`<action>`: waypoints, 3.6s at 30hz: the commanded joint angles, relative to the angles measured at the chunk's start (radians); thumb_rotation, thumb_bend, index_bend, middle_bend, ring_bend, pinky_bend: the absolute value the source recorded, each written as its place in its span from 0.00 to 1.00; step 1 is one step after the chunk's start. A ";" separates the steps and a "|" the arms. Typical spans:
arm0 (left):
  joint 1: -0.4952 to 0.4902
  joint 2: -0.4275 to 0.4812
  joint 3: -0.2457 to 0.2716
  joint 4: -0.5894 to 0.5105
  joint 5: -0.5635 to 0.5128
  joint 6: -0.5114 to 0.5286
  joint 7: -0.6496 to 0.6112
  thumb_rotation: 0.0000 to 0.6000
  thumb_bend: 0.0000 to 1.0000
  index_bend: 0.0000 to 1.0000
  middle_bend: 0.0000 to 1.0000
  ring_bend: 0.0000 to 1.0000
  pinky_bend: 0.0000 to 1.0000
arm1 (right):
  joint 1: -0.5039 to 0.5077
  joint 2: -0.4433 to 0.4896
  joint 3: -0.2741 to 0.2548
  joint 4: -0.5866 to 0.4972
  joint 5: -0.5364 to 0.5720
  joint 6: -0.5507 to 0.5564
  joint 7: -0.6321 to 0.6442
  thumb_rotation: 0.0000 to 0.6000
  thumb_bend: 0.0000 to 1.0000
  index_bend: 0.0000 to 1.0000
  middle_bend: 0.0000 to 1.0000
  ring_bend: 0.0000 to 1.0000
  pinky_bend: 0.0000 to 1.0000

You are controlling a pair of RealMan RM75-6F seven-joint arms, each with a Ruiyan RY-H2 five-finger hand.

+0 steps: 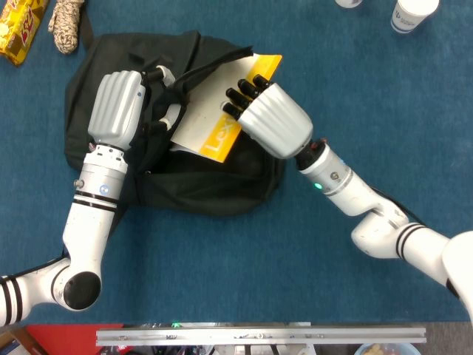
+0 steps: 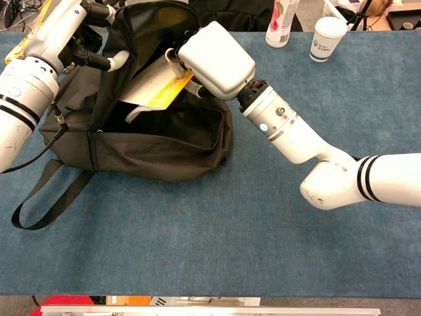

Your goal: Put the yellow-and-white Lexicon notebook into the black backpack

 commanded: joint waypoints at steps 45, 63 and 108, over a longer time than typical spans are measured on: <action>0.001 0.029 0.007 -0.038 -0.019 0.011 0.003 1.00 0.40 0.82 0.99 0.95 1.00 | 0.052 -0.129 -0.053 0.136 0.131 -0.157 0.041 1.00 0.33 0.50 0.45 0.40 0.55; 0.002 0.036 0.011 -0.044 -0.018 0.013 0.006 1.00 0.40 0.82 0.99 0.95 1.00 | 0.010 -0.028 -0.088 0.006 0.119 -0.139 -0.005 1.00 0.16 0.30 0.33 0.26 0.45; -0.033 0.241 0.189 -0.238 -0.006 -0.179 0.110 1.00 0.32 0.08 0.18 0.17 0.23 | -0.417 0.820 -0.148 -0.901 0.206 -0.028 -0.250 1.00 0.16 0.11 0.27 0.15 0.28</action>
